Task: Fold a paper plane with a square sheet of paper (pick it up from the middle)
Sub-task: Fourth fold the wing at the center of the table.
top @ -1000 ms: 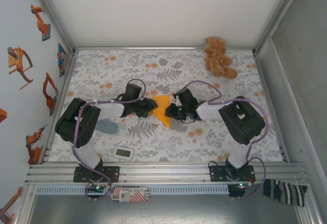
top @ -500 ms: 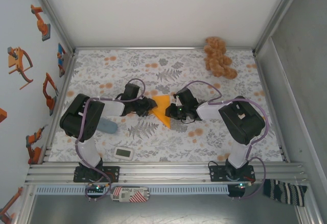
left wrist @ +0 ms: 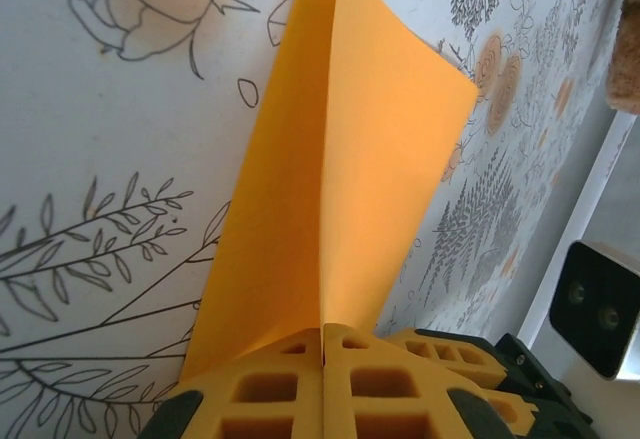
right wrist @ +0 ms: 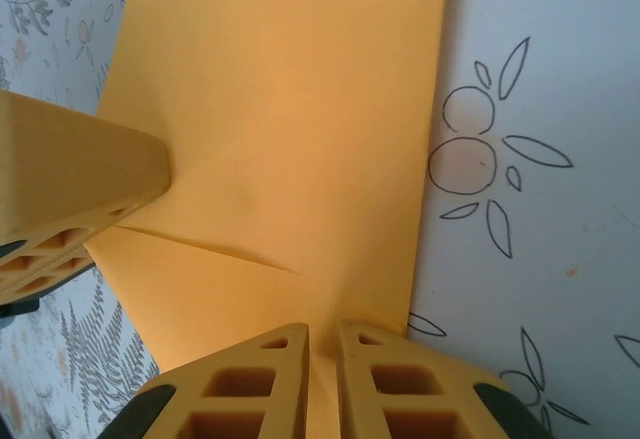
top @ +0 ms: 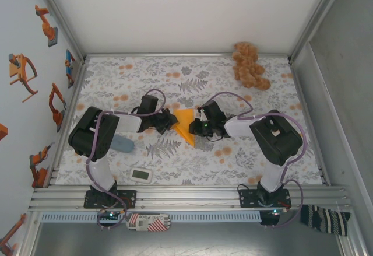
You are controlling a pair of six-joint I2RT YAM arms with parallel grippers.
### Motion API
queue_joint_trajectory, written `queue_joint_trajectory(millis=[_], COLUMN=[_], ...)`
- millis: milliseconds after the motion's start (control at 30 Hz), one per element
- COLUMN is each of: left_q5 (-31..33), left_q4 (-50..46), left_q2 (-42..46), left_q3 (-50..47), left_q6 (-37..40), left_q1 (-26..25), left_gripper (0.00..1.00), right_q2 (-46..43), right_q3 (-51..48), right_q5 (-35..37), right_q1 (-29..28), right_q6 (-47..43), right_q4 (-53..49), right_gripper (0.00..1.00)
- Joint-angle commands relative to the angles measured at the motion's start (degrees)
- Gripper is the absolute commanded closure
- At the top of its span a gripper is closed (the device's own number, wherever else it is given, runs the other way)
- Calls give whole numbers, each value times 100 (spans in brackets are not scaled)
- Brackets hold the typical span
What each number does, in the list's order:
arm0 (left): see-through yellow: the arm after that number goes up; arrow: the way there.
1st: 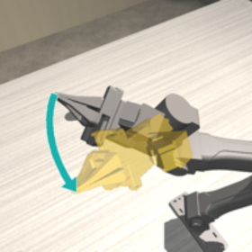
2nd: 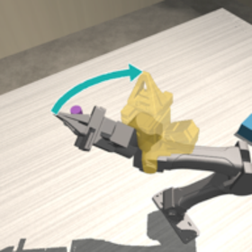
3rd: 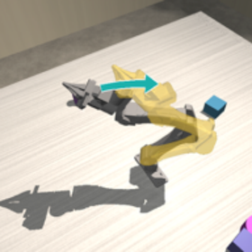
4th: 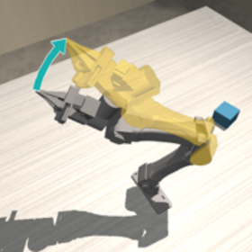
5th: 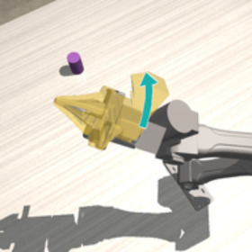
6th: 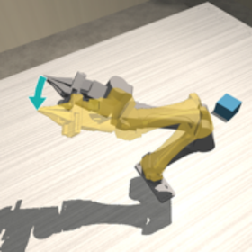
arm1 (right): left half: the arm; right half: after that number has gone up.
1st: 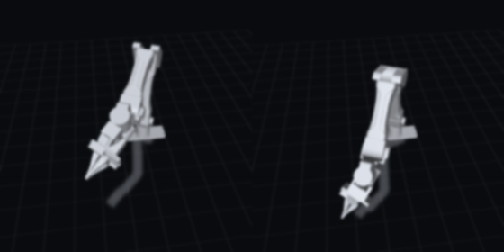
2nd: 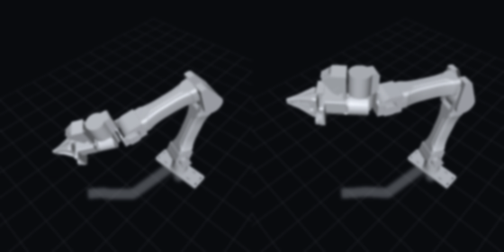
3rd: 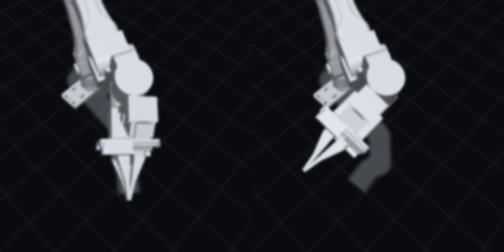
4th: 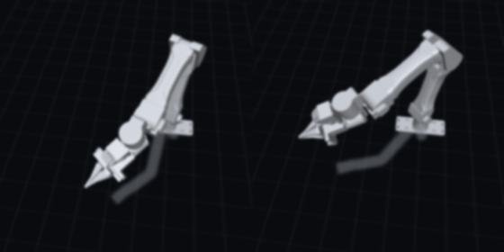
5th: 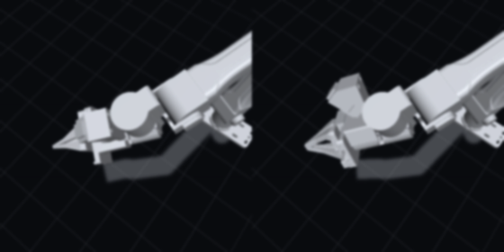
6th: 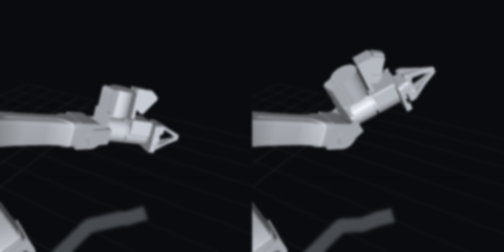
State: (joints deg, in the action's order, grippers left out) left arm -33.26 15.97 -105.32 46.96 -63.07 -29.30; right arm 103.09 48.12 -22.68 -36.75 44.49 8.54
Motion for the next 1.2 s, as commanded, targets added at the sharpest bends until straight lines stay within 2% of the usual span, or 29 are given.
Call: queue_joint_trajectory(millis=[0, 133, 233, 400, 500, 733, 1167], left_q5=[35, 461, 1082, 2153, 2424, 2568, 2448], left_q4=[-177, -401, -709, -1661, -2023, -2261, -2274], left_q2=[271, 582, 870, 1222, 1223, 974, 778], left_q3=[50, 33, 37, 295, 521, 749, 816], left_q6=[120, -9, -179, -354, -326, -414, -548], left_q1=[12, -40, -153, -338, -442, -593, -630], left_gripper=[95, 96, 96, 96, 95, 95, 95], right_q2=[-465, -927, -1225, -1421, -1341, -1052, -387], right_q3=[154, 56, -221, -321, -241, -101, 168], right_q5=[275, 647, 917, 1507, 1746, 2140, 1925], right_q1=[54, 46, 36, -196, -484, -1037, -1259], right_q6=[-527, -1095, -1388, -1988, -2387, -2906, -3045], right_q4=[-325, -337, -53, -87, -150, -79, 130], right_gripper=[83, 77, 72, 71, 71, 66, 65])
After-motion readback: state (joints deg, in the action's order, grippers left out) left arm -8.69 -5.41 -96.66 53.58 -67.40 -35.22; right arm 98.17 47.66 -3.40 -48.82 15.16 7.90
